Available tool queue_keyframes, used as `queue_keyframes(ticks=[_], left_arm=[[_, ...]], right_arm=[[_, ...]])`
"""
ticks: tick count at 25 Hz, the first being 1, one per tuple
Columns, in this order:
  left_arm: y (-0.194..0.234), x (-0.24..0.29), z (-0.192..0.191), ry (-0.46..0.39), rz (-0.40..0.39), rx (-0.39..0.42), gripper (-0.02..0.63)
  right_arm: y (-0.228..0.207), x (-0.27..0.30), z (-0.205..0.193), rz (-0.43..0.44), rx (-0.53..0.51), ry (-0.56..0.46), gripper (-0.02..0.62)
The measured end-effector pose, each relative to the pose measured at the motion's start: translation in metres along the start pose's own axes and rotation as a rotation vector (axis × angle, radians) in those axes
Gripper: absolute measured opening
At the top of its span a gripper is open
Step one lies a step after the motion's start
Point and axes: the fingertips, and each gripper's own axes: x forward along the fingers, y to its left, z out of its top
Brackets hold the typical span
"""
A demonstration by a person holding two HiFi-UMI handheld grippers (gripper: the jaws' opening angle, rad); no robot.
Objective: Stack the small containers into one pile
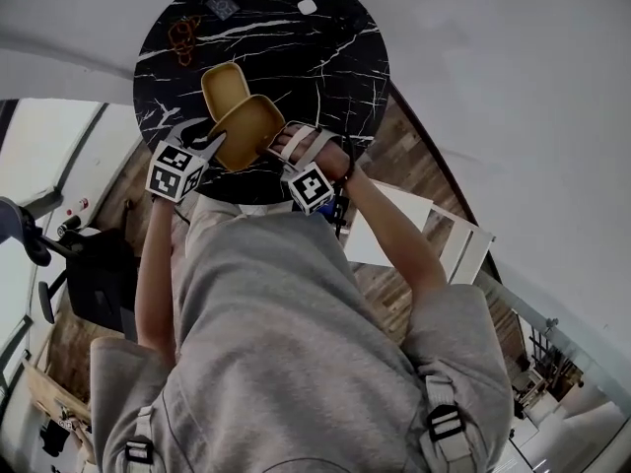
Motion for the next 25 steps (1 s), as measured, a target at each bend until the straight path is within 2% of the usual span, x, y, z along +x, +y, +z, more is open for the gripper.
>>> queue_keyframes(ticks=[1, 2, 4, 6, 8, 10, 11, 12, 13, 15, 17, 19, 21, 23, 25], left_arm=[[0.002, 0.005, -0.003, 0.044, 0.017, 0.021, 0.157], [0.004, 0.010, -0.006, 0.082, 0.033, 0.035, 0.102], [0.010, 0.018, -0.008, 0.121, 0.048, 0.006, 0.027], [0.017, 0.025, -0.012, 0.118, 0.016, -0.110, 0.025], [0.024, 0.029, -0.018, 0.099, -0.013, -0.236, 0.023], [0.035, 0.026, -0.021, 0.074, 0.013, -0.302, 0.023], [0.043, 0.024, -0.020, 0.059, 0.043, -0.320, 0.023], [0.051, 0.022, -0.018, 0.042, 0.077, -0.337, 0.023], [0.059, 0.022, -0.016, 0.023, 0.109, -0.355, 0.023], [0.073, 0.025, -0.013, -0.020, 0.164, -0.394, 0.025], [0.087, 0.026, -0.011, -0.056, 0.214, -0.422, 0.025], [0.097, 0.024, -0.007, -0.088, 0.244, -0.431, 0.025], [0.103, 0.022, 0.001, -0.121, 0.250, -0.423, 0.025], [0.106, 0.022, 0.008, -0.149, 0.246, -0.399, 0.025], [0.108, 0.022, 0.015, -0.170, 0.235, -0.376, 0.025]], right_arm=[[-0.004, -0.001, 0.001, -0.011, 0.001, 0.001, 0.041], [-0.006, -0.002, 0.000, -0.011, 0.010, 0.002, 0.045], [-0.005, -0.003, -0.002, -0.003, 0.046, 0.000, 0.051], [-0.011, -0.003, -0.009, -0.049, 0.093, 0.006, 0.067], [-0.025, -0.007, -0.018, -0.115, 0.183, 0.020, 0.103], [-0.043, -0.014, -0.032, -0.192, 0.299, 0.042, 0.118], [-0.051, -0.018, -0.041, -0.226, 0.370, 0.056, 0.072], [-0.057, -0.021, -0.054, -0.251, 0.464, 0.072, 0.032], [-0.061, -0.024, -0.068, -0.267, 0.591, 0.086, 0.032], [-0.073, -0.026, -0.096, -0.299, 0.949, 0.081, 0.045], [-0.088, -0.021, -0.113, -0.326, 1.341, 0.013, 0.108], [-0.098, -0.007, -0.114, -0.285, 1.630, -0.088, 0.170], [-0.106, 0.010, -0.103, -0.206, 1.800, -0.180, 0.181], [-0.114, 0.024, -0.092, -0.148, 1.908, -0.243, 0.179], [-0.120, 0.035, -0.088, -0.133, 1.998, -0.277, 0.169]])
